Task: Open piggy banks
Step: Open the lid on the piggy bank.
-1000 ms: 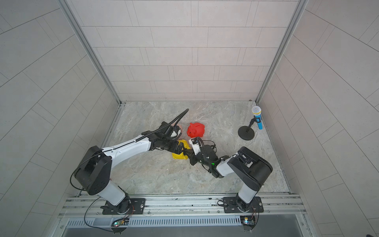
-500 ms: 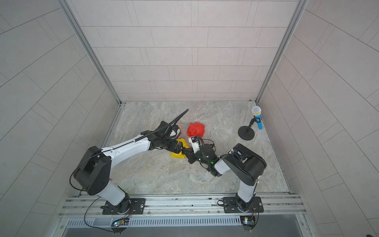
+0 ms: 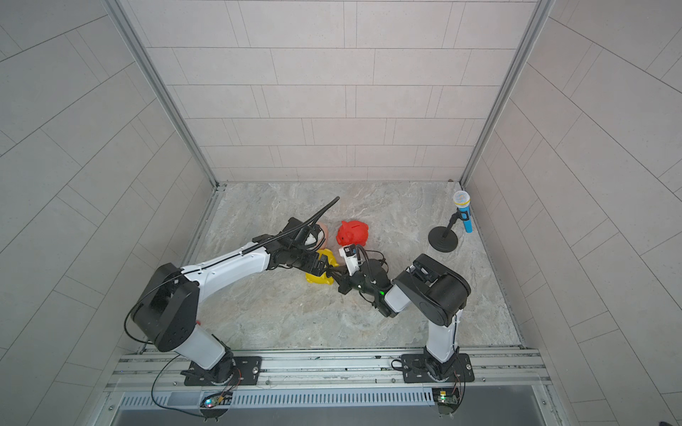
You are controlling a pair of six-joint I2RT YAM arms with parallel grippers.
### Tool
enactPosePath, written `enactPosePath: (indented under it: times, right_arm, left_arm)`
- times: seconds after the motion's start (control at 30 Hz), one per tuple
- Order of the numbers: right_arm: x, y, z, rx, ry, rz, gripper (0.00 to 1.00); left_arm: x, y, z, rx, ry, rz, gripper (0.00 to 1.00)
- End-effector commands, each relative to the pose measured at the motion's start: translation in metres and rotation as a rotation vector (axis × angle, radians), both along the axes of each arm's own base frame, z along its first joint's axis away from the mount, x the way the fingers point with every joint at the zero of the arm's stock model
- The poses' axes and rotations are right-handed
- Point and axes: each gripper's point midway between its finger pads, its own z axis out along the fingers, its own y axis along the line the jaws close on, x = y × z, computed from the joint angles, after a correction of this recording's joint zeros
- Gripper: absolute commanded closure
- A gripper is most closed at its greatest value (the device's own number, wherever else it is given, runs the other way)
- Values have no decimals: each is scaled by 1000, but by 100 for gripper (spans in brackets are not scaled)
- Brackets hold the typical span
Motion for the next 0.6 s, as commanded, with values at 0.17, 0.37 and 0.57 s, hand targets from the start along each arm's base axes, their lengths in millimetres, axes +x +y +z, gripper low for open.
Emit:
enactPosePath:
  times: [0.17,0.37,0.57]
  right_arm:
    - [-20,16,11,-206,-222,150,100]
    - [-30,20,7,-310,-334,219,100]
    - [-49,31,7,-365,-465,326,100]
  left_arm:
    - [-11,-7,-4,-57,52,-31,4]
    - [-11,-7,-4,-62,52,-30,4]
    - [-12,-7,-2,-67,50,-32,4]
